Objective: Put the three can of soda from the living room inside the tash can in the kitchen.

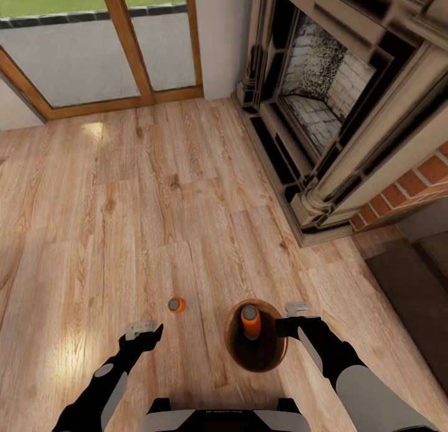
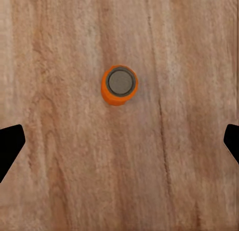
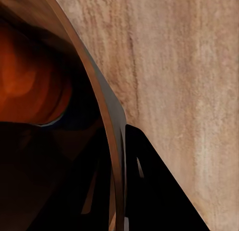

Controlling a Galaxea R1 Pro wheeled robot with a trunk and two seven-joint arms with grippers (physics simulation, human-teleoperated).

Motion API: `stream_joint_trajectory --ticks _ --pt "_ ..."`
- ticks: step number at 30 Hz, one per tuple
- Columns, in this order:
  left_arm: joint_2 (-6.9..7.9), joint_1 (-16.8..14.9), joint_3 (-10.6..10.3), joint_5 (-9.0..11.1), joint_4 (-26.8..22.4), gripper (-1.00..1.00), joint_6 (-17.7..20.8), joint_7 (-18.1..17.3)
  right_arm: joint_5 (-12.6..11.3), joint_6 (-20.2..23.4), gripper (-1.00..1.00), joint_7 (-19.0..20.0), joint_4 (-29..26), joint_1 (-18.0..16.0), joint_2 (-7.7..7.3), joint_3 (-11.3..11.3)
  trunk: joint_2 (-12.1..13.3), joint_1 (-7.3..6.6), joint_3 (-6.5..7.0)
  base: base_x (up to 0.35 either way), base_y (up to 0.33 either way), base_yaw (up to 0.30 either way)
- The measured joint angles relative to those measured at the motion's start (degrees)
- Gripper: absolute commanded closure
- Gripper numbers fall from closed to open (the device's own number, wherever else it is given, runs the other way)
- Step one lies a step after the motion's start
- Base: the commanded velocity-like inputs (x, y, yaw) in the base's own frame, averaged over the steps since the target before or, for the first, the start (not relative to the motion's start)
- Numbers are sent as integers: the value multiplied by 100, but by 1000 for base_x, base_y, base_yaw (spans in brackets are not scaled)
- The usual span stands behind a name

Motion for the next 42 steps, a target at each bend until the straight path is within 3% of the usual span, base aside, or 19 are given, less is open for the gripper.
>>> stream_joint_trajectory --ticks 19,42 --pt "-37 -3 0 -9 -3 -100 -2 2 9 -1 100 -2 -6 -2 5 -6 0 0 0 297 0 0" --pt "-37 -3 0 -9 -6 -100 -3 -7 2 6 100 5 -205 3 23 7 -79 43 -35 22 0 0"
